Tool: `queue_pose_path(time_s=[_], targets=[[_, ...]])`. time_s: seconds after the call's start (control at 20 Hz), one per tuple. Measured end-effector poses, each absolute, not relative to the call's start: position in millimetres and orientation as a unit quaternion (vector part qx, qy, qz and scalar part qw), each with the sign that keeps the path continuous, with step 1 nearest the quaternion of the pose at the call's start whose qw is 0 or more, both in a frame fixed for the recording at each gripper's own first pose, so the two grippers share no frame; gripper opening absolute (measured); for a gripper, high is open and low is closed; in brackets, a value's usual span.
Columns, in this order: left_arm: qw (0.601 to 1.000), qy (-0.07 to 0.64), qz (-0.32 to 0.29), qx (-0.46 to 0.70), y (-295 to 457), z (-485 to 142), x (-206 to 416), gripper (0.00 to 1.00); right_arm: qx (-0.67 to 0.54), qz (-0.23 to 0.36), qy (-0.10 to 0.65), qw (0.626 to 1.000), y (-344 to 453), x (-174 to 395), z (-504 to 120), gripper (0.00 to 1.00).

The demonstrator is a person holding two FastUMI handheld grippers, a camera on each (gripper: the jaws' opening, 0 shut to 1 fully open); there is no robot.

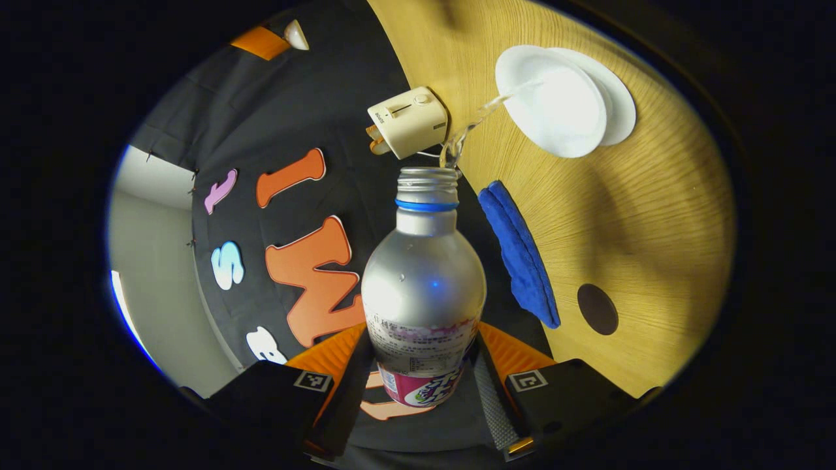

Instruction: Open the teacup lid with one hand, grasp the water bottle and pour water into the teacup with the other hand; after pouring, place the water bottle on the coaster and then close the teacup lid.

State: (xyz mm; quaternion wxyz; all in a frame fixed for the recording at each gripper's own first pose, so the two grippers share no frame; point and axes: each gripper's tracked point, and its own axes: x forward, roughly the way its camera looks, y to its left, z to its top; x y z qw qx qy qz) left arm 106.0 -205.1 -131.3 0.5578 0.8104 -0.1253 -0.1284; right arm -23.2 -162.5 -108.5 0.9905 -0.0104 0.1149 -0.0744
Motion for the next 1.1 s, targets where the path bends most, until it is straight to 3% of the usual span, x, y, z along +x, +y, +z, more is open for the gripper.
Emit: queue_pose_path(time_s=[0.3,0.35,0.6,1.1], targets=[[0.543,-0.136,-0.122,0.82,-208,-125,108,0.85,-0.014,-0.067,0.121,0.99,-161,-23,-109,0.2],[0.54,-0.139,-0.121,0.821,-209,-124,108,0.81,-0.014,-0.065,0.12,0.99,-161,-23,-109,0.2],[0.519,-0.146,-0.129,0.832,-213,-132,107,0.85,-0.013,-0.069,0.122,0.99,-162,-23,-109,0.2],[0.49,-0.159,-0.138,0.846,-220,-146,102,0.82,-0.012,-0.06,0.13,0.99,-158,-23,-113,0.2]])
